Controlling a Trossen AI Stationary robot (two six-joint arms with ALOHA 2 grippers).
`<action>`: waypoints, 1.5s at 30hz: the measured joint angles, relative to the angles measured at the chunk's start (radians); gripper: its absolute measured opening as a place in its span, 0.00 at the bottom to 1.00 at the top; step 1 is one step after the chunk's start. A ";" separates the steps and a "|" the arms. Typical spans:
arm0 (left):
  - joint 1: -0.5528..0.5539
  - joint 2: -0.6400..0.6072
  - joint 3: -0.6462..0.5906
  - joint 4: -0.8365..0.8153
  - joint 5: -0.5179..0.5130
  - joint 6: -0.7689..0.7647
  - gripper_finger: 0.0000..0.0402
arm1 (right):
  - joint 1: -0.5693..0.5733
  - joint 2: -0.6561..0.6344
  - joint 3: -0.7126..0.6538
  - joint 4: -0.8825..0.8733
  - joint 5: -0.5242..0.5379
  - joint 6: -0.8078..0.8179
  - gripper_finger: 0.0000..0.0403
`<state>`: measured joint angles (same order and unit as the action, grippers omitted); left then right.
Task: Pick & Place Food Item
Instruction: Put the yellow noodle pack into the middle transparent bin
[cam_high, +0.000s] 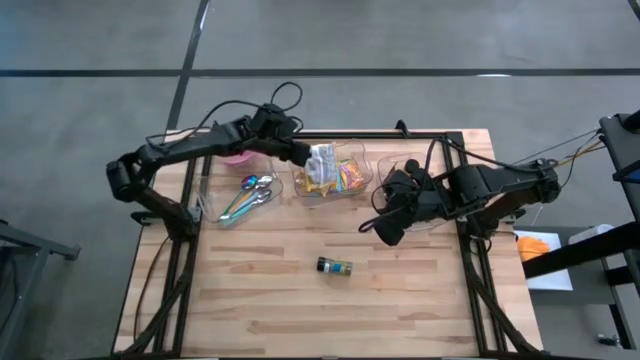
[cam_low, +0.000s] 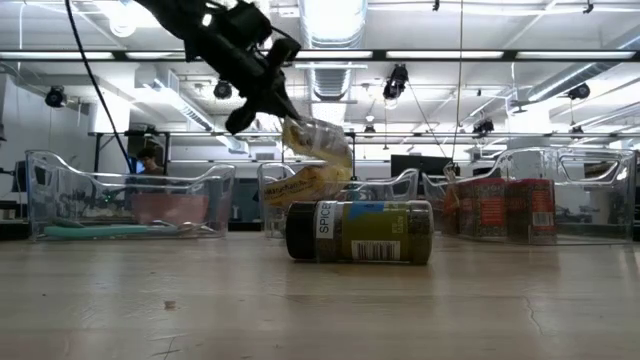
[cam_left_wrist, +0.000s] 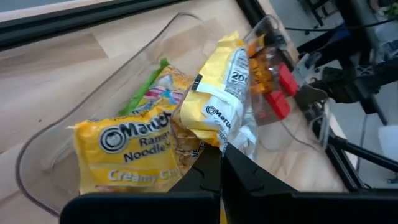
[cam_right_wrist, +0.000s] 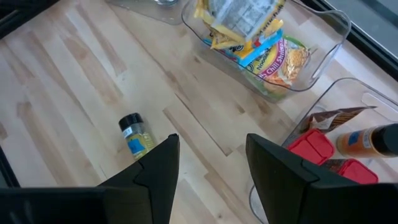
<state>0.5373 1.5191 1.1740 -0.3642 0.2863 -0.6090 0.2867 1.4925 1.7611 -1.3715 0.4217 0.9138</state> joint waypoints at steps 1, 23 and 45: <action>0.002 0.010 0.000 0.004 0.000 0.000 0.00 | 0.000 0.000 0.000 0.000 0.000 0.000 0.45; 0.035 0.120 -0.002 -0.128 -0.122 0.038 0.00 | 0.000 0.000 0.000 0.001 -0.003 0.003 0.45; 0.035 0.120 -0.002 -0.206 -0.122 0.063 0.07 | 0.000 0.000 0.000 0.001 -0.002 0.000 0.45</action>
<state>0.5720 1.6394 1.1721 -0.5697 0.1642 -0.5461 0.2871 1.4925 1.7611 -1.3708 0.4194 0.9138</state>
